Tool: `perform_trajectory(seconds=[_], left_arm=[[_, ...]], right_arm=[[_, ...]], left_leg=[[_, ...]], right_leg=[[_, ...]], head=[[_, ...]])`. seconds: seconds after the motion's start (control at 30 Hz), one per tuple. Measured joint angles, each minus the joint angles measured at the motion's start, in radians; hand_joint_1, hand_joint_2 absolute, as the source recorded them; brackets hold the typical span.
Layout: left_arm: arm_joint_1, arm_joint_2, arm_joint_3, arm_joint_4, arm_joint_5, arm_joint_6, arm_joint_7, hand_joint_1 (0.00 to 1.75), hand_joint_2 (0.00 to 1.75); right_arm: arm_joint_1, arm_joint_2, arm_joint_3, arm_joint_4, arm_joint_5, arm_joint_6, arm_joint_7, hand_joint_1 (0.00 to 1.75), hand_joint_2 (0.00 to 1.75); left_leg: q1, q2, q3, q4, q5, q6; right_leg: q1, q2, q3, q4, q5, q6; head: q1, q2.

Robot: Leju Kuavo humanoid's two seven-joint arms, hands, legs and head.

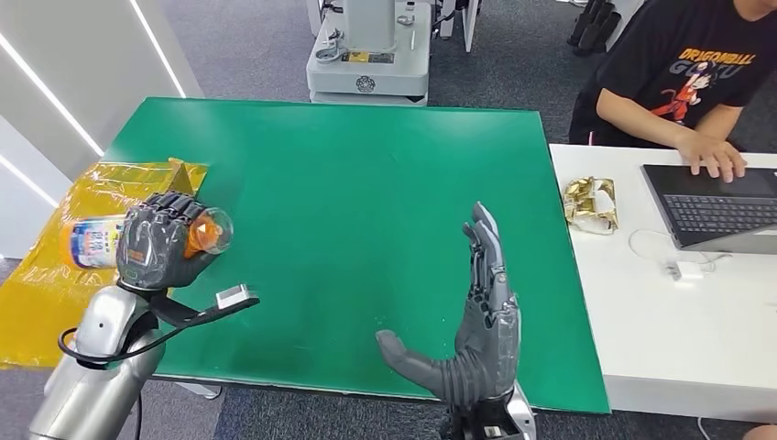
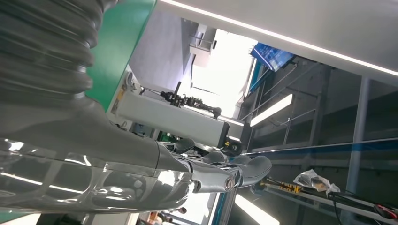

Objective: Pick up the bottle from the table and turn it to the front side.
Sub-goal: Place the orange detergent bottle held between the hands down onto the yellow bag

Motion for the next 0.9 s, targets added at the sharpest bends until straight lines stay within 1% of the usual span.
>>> perform_trajectory(seconds=[0.07,0.13,0.2,0.3,0.37,0.43,0.57,0.7,0.8,0.9], left_arm=[[-0.005,0.031,-0.003,0.018,-0.080,-0.019,0.012,1.75,1.75],[-0.018,0.055,-0.007,0.050,-0.104,-0.048,0.009,1.75,1.75],[-0.047,0.079,-0.022,0.102,-0.101,-0.116,-0.021,1.75,1.75],[-0.142,0.118,-0.076,0.243,-0.065,-0.268,-0.112,1.75,1.75],[-0.220,0.140,-0.119,0.353,-0.049,-0.310,-0.156,1.75,1.75],[-0.285,0.153,-0.156,0.443,-0.042,-0.324,-0.173,1.75,1.75],[-0.408,0.152,-0.234,0.609,-0.041,-0.355,-0.182,1.75,1.75],[-0.520,0.123,-0.307,0.781,-0.056,-0.371,-0.184,1.75,1.75],[-0.571,0.098,-0.341,0.878,-0.051,-0.379,-0.185,1.75,1.75],[-0.590,0.083,-0.357,0.938,-0.043,-0.382,-0.185,1.75,1.75]], right_arm=[[0.000,-0.003,0.000,-0.004,-0.008,0.007,0.000,0.00,1.75],[0.000,-0.006,0.000,-0.009,-0.015,0.011,-0.001,0.00,1.75],[0.000,-0.010,0.000,-0.012,-0.022,0.013,-0.004,0.00,1.75],[0.000,-0.016,0.000,-0.012,-0.032,0.011,-0.016,0.00,1.75],[0.000,-0.019,0.001,-0.012,-0.035,0.008,-0.022,0.00,1.75],[0.000,-0.021,0.002,-0.012,-0.036,0.008,-0.023,0.00,1.75],[-0.004,-0.022,0.009,-0.015,-0.034,0.004,-0.013,0.00,1.75],[-0.012,-0.022,0.011,-0.016,-0.031,-0.003,0.001,0.00,1.75],[-0.020,-0.022,0.012,-0.014,-0.030,-0.002,0.001,0.00,1.75],[-0.028,-0.022,0.012,-0.009,-0.030,0.001,0.000,0.00,1.75]], left_leg=[[0.000,0.000,0.000,0.000,0.000,0.000],[0.000,0.000,0.000,0.000,0.000,0.000],[0.000,0.000,0.000,0.000,0.000,0.000],[0.001,-0.001,0.000,0.000,0.001,-0.001],[0.001,0.000,0.000,0.000,0.002,-0.002],[0.001,0.001,0.000,0.000,0.002,-0.002],[0.001,0.000,0.000,0.000,0.002,-0.002],[0.001,0.000,0.000,0.000,0.002,-0.002],[0.001,0.001,0.000,0.000,0.002,-0.002],[0.001,0.001,0.000,0.000,0.002,-0.002]], right_leg=[[0.000,0.000,0.000,0.000,0.000,0.000],[0.000,0.000,0.000,0.000,0.000,0.000],[0.000,0.000,0.000,0.000,0.000,0.000],[0.001,-0.001,-0.001,0.000,0.000,-0.001],[0.001,0.000,-0.001,0.001,0.001,-0.001],[0.001,0.000,-0.001,0.001,0.002,-0.002],[0.001,0.000,-0.001,0.001,0.002,-0.002],[0.001,0.000,-0.001,0.001,0.002,-0.002],[0.001,0.000,-0.001,0.001,0.002,-0.002],[0.001,0.001,-0.001,0.001,0.002,-0.002]], head=[[0.000,0.000],[0.000,0.000],[0.000,0.000],[0.000,0.000],[0.000,0.000],[0.000,0.000],[0.000,0.000],[0.000,0.000],[0.000,0.000],[0.000,0.000]])
